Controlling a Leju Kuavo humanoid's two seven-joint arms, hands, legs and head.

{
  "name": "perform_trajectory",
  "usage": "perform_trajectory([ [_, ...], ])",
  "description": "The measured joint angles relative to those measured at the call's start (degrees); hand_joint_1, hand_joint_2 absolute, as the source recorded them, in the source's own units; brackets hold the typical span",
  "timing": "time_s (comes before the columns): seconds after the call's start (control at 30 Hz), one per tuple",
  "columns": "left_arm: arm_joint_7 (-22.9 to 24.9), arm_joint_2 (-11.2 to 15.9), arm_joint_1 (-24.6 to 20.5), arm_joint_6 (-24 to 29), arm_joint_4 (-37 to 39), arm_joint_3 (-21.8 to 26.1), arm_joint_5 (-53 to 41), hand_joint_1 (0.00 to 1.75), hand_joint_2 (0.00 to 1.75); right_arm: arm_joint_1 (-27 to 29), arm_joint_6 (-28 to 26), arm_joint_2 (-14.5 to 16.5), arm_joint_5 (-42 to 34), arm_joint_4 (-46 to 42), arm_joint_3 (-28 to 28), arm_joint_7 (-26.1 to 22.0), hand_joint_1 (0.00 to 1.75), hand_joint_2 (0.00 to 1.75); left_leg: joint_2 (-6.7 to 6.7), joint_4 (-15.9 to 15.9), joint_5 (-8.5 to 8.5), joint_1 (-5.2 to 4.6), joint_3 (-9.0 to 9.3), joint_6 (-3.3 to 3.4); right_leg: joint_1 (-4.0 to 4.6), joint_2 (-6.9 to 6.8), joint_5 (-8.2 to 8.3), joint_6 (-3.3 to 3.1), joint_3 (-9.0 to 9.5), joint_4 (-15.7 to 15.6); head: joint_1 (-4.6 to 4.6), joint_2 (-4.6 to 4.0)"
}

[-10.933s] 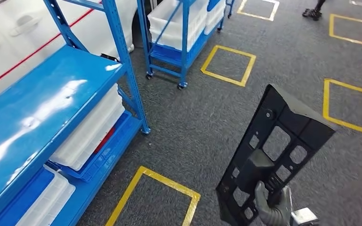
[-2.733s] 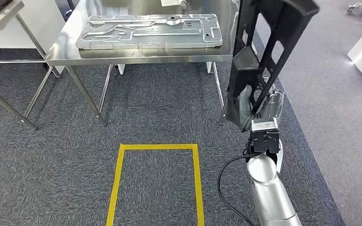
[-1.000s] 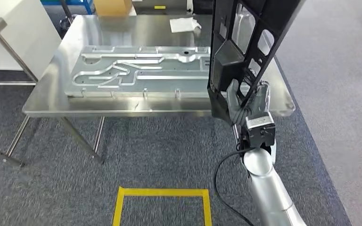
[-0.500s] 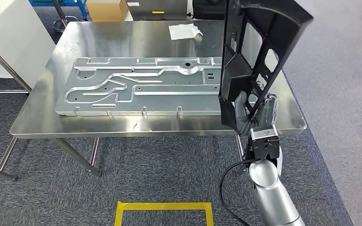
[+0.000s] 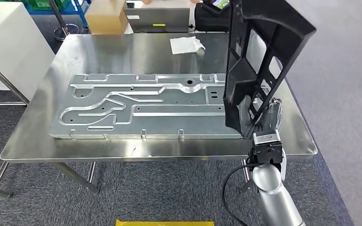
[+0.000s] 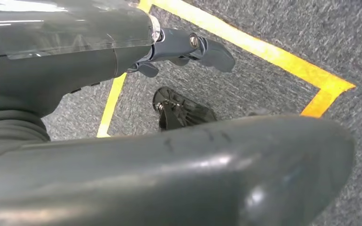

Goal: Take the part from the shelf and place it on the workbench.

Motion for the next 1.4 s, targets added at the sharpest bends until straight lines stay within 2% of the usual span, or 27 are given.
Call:
perform_trajectory([
  [0.03, -0.02, 0.01, -0.08, -0.01, 0.00, 0.00, 0.00, 0.00, 0.00, -0.02, -0.02, -0.01, 0.01, -0.18, -0.02, -0.01, 1.75, 1.75, 0.07, 1.64, 0.22, 0.03, -0.39, -0.28, -0.10, 0.06, -0.37, -0.46, 0.71, -0.18, 0.02, 0.00],
  [0.07, -0.02, 0.02, -0.16, -0.02, 0.00, 0.00, 0.00, 0.00, 0.00, -0.04, -0.06, -0.02, 0.01, -0.31, -0.05, -0.02, 1.75, 1.75, 0.13, 4.34, 0.26, 0.09, -1.76, -0.49, -0.15, 0.08, -0.82, -0.84, 1.51, -0.29, -0.01, 0.00],
  [0.13, -0.02, 0.03, -0.23, -0.05, 0.00, 0.00, -0.01, 0.00, 0.00, -0.03, -0.09, -0.03, 0.01, -0.43, -0.10, -0.02, 1.75, 1.75, 0.21, 11.99, -1.08, 0.22, -6.69, -0.88, -0.18, 0.03, -2.03, -1.27, 3.02, -0.41, -0.04, 0.00],
  [0.17, -0.01, 0.02, -0.21, -0.08, 0.00, 0.00, -0.02, 0.00, 0.00, 0.00, -0.10, -0.03, 0.04, -0.46, -0.10, -0.02, 1.75, 1.75, 0.21, 15.26, -2.76, 0.26, -9.36, -1.04, -0.16, 0.06, -2.72, -1.34, 3.72, -0.41, -0.06, 0.00],
  [0.2, 0.00, 0.01, -0.14, -0.12, 0.00, 0.00, -0.03, 0.00, 0.00, 0.07, -0.11, -0.03, 0.14, -0.47, -0.10, 0.01, 1.75, 1.75, 0.21, 17.14, -4.77, 0.29, -11.52, -1.14, -0.15, 0.11, -3.44, -1.35, 4.57, -0.40, -0.07, 0.00],
  [0.23, 0.00, 0.00, -0.06, -0.16, 0.00, 0.00, -0.07, 0.00, 0.00, 0.13, -0.18, -0.03, 0.31, -0.50, -0.10, 0.04, 1.75, 1.75, 0.21, 17.35, -6.37, 0.29, -12.95, -1.14, -0.13, 0.18, -4.20, -1.33, 5.57, -0.40, -0.06, -0.01],
  [0.27, -0.01, -0.01, 0.00, -0.22, 0.00, -0.01, -0.15, 0.00, 0.00, 0.18, -0.26, -0.03, 0.57, -0.53, -0.10, 0.10, 1.75, 1.75, 0.21, 15.89, -6.73, 0.29, -13.60, -1.03, -0.10, 0.28, -4.98, -1.25, 6.68, -0.39, -0.06, -0.01],
  [0.3, -0.05, 0.01, 0.04, -0.27, 0.00, -0.01, -0.24, 0.00, 0.00, 0.23, -0.32, -0.03, 0.91, -0.62, -0.11, 0.21, 1.75, 1.75, 0.21, 13.12, -5.51, 0.24, -13.73, -0.78, -0.05, 0.33, -5.83, -1.16, 7.86, -0.38, -0.06, -0.01],
  [0.33, -0.12, 0.08, 0.11, -0.30, 0.00, -0.02, -0.33, 0.00, 0.00, 0.32, -0.35, -0.02, 1.32, -0.72, -0.13, 0.38, 1.75, 1.75, 0.21, 9.38, -1.72, 0.14, -13.62, -0.33, 0.00, 0.36, -6.68, -1.05, 8.82, -0.39, -0.05, -0.01],
  [0.37, -0.23, 0.19, 0.19, -0.32, 0.00, -0.02, -0.40, 0.00, 0.00, 0.45, -0.33, -0.02, 1.72, -0.82, -0.15, 0.54, 1.75, 1.75, 0.12, 5.98, 2.87, -0.02, -13.61, 0.08, 0.11, 0.46, -7.48, -0.86, 9.58, -0.23, -0.05, -0.01],
  [0.4, -0.35, 0.30, 0.28, -0.32, 0.00, -0.03, -0.44, 0.00, 0.00, 0.65, -0.28, -0.01, 2.08, -0.94, -0.19, 0.70, 1.75, 1.75, 0.04, 3.61, 6.75, -0.19, -13.57, 0.43, 0.19, 0.56, -8.23, -0.55, 10.01, -0.14, -0.04, -0.01],
  [0.43, -0.48, 0.41, 0.34, -0.33, 0.00, -0.04, -0.46, 0.00, 0.00, 0.88, -0.21, -0.01, 2.41, -1.05, -0.22, 0.82, 1.75, 1.75, -0.05, 2.27, 9.60, -0.35, -13.63, 0.71, 0.24, 0.68, -8.81, -0.17, 10.19, -0.11, -0.04, 0.00],
  [0.47, -0.59, 0.44, 0.32, -0.34, 0.00, -0.10, -0.48, 0.00, 0.00, 1.05, -0.13, -0.01, 2.68, -1.22, -0.27, 0.87, 1.75, 1.75, -0.14, 2.06, 10.24, -0.49, -13.64, 0.85, 0.23, 0.81, -9.24, 0.26, 10.36, -0.19, -0.05, 0.00],
  [0.53, -0.74, 0.36, 0.10, -0.37, 0.00, -0.32, -0.52, 0.00, 0.00, 1.25, 0.05, -0.01, 3.11, -1.71, -0.41, 0.93, 1.75, 1.75, -0.16, 1.68, 9.85, -0.42, -13.07, 1.23, 0.12, 0.78, -9.94, 1.03, 10.83, -0.54, -0.06, 0.01],
  [0.57, -0.78, 0.34, 0.00, -0.37, 0.00, -0.46, -0.55, 0.00, 0.00, 1.24, 0.18, -0.01, 3.30, -1.91, -0.51, 0.90, 1.75, 1.75, -0.21, 1.48, 9.66, -0.34, -12.63, 1.31, 0.15, 0.72, -9.56, 1.28, 11.07, -0.61, -0.06, 0.00],
  [0.67, -0.69, 0.36, -0.22, -0.31, 0.00, -0.77, -0.55, 0.00, 0.00, 1.15, 0.22, 0.07, 4.49, -2.07, -0.81, 1.30, 1.75, 1.75, -0.57, 1.12, 9.04, -0.27, -11.44, 1.11, 0.41, 0.52, -8.18, 0.89, 11.87, -0.78, -0.08, 0.00],
  [0.7, -0.61, 0.36, -0.28, -0.24, 0.00, -0.82, -0.50, 0.00, 0.00, 1.07, 0.00, 0.17, 5.09, -2.04, -0.91, 1.61, 1.75, 1.75, -0.68, 1.05, 8.83, -0.32, -11.30, 1.12, 0.42, 0.48, -8.28, 0.67, 12.09, -0.89, -0.08, -0.01],
  [0.8, -0.43, 0.31, -0.32, 0.03, 0.00, -0.86, -0.30, 0.00, 0.00, 0.38, -0.56, 0.62, 6.35, -1.69, -1.08, 2.39, 1.75, 1.75, -0.72, 1.12, 8.42, -0.39, -11.28, 1.22, 0.38, 0.44, -8.47, 0.63, 12.26, -1.25, -0.08, -0.01],
  [0.87, -0.39, 0.26, -0.33, 0.24, 0.00, -0.87, -0.07, 0.00, 0.00, -0.36, -0.57, 0.94, 7.11, -1.12, -1.08, 2.90, 1.75, 1.75, -0.70, 1.19, 8.32, -0.50, -11.41, 1.30, 0.31, 0.42, -9.08, 0.70, 12.69, -2.14, -0.08, -0.01],
  [0.97, -0.40, 0.15, -0.34, 0.46, 0.00, -0.85, 0.14, 0.00, 0.00, -2.33, -0.26, 1.57, 9.18, 0.70, -0.95, 3.73, 1.75, 1.75, -0.62, 1.44, 8.30, -0.73, -11.71, 1.38, 0.13, 0.37, -10.20, 1.17, 13.37, -3.48, -0.08, -0.01],
  [1.03, -0.45, 0.08, -0.35, 0.50, 0.00, -0.86, 0.13, 0.00, 0.00, -4.07, 0.22, 1.94, 10.84, 2.77, -0.45, 4.40, 1.75, 1.75, -0.59, 1.47, 8.36, -0.75, -11.65, 1.45, 0.12, 0.34, -10.21, 1.36, 13.45, -3.52, -0.08, -0.01],
  [1.17, -0.56, 0.02, -0.35, 0.44, 0.00, -0.97, -0.21, 0.00, 0.00, -7.74, 0.75, 3.04, 15.09, 7.91, 2.04, 6.61, 1.75, 1.75, -0.60, 1.47, 8.52, -0.71, -11.48, 1.53, 0.17, 0.21, -10.15, 1.32, 13.55, -3.36, -0.08, -0.01],
  [1.4, -0.40, 0.01, -0.45, -0.17, 0.00, -1.63, -1.52, 0.00, 0.00, -14.14, 0.57, 5.55, 29.13, 21.57, 8.15, 13.91, 1.75, 1.75, -0.63, 1.47, 8.64, -0.70, -11.35, 1.40, 0.18, 0.14, -10.14, 1.31, 13.60, -3.14, -0.08, -0.01],
])
